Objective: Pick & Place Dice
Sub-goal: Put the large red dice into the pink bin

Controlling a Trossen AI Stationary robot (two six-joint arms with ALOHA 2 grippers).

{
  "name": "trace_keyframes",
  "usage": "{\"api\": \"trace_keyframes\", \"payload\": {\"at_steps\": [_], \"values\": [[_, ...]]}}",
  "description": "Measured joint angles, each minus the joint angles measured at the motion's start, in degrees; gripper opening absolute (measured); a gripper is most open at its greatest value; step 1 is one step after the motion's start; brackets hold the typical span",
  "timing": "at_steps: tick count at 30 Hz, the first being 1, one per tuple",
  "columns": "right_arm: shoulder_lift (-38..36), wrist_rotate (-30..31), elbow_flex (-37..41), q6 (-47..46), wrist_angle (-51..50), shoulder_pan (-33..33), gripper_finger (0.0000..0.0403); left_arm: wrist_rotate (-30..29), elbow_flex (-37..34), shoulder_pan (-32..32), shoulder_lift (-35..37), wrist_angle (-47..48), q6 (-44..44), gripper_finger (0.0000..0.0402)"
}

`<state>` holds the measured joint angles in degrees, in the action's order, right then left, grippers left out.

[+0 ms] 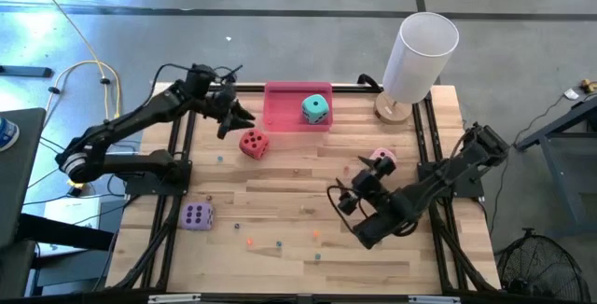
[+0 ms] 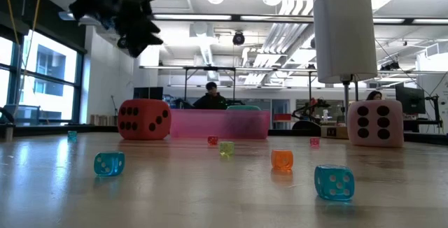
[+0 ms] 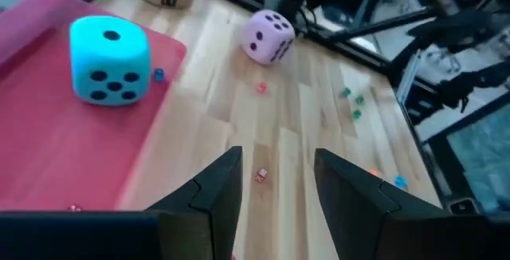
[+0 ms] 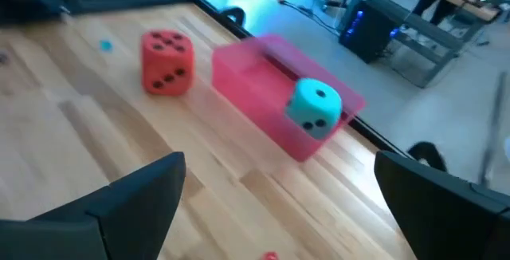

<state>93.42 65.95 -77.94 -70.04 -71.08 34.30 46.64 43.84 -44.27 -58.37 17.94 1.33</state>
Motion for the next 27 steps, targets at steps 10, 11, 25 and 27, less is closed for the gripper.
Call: {"api": "trace_keyframes", "payload": {"at_steps": [10, 11, 25, 27], "values": [[-0.01, -2.3, 7.17, -4.85, 2.39, -6.6, 0.04, 8.11, -6.02, 3.78, 0.26, -8.91, -1.42, 0.0151], [-0.01, -2.96, 7.39, -4.31, 3.6, -7.15, 0.04, 8.42, -6.02, 4.68, 0.26, -9.8, -1.42, 0.0151], [-0.01, -9.87, 7.65, 17.64, 22.71, -9.23, 0.04, -2.7, -6.0, 11.81, 0.26, -20.49, -10.41, 0.016], [-0.01, -10.86, 7.65, 18.13, 23.56, -9.35, 0.04, -4.04, -6.0, 11.85, 0.26, -21.1, -10.54, 0.0166]]}}
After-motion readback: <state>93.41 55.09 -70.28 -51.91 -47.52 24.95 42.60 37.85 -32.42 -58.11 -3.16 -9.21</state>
